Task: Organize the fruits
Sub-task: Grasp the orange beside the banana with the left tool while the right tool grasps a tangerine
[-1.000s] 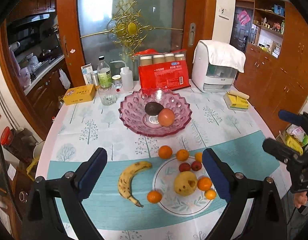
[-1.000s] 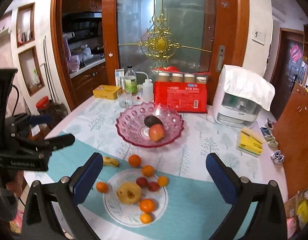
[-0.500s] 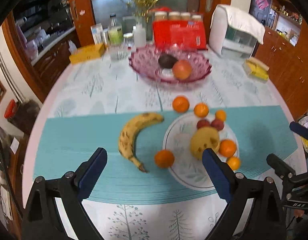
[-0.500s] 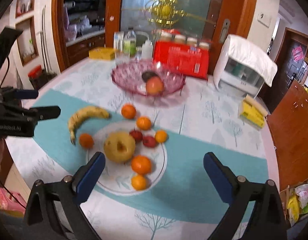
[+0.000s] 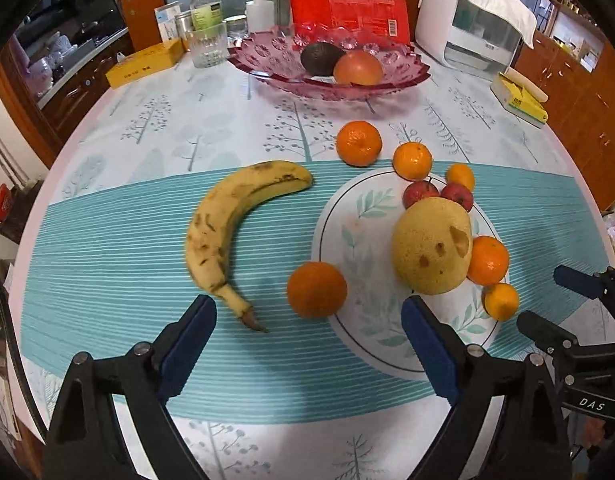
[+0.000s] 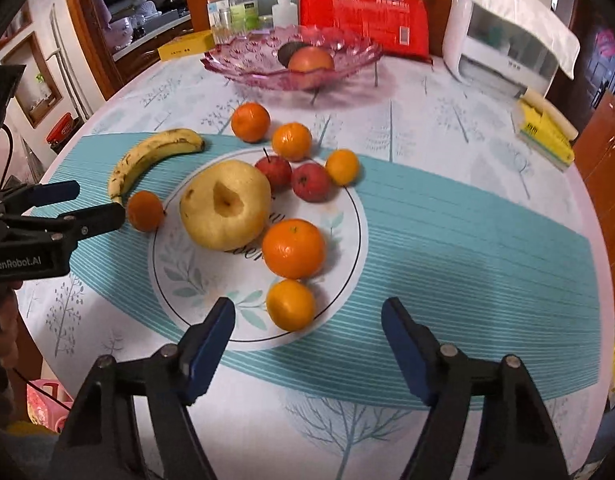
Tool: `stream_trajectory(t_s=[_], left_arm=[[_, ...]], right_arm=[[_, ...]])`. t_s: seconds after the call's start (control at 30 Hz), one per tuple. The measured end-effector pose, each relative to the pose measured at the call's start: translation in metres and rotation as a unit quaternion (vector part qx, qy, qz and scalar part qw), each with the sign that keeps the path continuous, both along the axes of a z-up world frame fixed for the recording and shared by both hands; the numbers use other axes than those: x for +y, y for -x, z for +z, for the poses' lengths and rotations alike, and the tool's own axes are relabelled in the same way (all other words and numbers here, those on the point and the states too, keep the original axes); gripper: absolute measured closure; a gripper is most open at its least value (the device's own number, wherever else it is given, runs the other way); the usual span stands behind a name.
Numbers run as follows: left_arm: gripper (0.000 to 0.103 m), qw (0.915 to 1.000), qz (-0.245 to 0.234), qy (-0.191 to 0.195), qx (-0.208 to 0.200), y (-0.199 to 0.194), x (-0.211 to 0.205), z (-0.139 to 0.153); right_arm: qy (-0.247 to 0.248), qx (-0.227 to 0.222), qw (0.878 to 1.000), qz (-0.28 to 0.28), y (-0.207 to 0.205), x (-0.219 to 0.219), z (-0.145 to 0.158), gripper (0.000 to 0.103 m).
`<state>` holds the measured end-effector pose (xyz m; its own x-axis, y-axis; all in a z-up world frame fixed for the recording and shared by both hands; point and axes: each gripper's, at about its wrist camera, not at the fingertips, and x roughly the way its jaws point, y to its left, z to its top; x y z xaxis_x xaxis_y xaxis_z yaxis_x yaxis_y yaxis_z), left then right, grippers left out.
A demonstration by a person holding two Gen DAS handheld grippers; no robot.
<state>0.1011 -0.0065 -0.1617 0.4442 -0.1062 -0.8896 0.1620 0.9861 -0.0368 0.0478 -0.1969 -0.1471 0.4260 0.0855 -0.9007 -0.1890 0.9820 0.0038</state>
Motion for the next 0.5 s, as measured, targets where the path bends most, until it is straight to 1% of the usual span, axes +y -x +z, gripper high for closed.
stream_trajectory(t_s=[0.07, 0.13, 0.2, 0.27, 0.43, 0.47, 0.5], left_arm=[[0.014, 1.0, -0.002, -0.001, 0.004, -0.004, -0.001, -0.005], [0.02, 0.9999, -0.002, 0.001, 0.012, -0.008, -0.002, -0.01], [0.023, 0.9998, -0.002, 0.003, 0.02, -0.012, -0.001, -0.014], [0.026, 0.9997, 0.0, 0.004, 0.025, -0.015, -0.001, -0.019], [0.039, 0.9992, 0.002, 0.009, 0.039, -0.021, 0.002, -0.028], [0.041, 0.999, 0.002, 0.012, 0.042, -0.022, 0.002, -0.03], [0.045, 0.9988, 0.003, 0.014, 0.046, -0.023, 0.003, -0.031]], right_arm=[[0.001, 0.008, 1.0, 0.001, -0.002, 0.001, -0.006, 0.032], [0.0, 0.014, 1.0, 0.002, -0.004, 0.003, -0.012, 0.036], [-0.002, 0.021, 1.0, 0.002, -0.006, 0.003, -0.016, 0.039], [-0.004, 0.025, 1.0, 0.002, -0.008, 0.003, -0.02, 0.042], [0.0, 0.034, 0.999, 0.002, -0.012, 0.004, -0.027, 0.053], [0.0, 0.036, 0.999, 0.003, -0.013, 0.004, -0.028, 0.053], [-0.003, 0.037, 0.999, 0.005, -0.013, 0.005, -0.029, 0.054]])
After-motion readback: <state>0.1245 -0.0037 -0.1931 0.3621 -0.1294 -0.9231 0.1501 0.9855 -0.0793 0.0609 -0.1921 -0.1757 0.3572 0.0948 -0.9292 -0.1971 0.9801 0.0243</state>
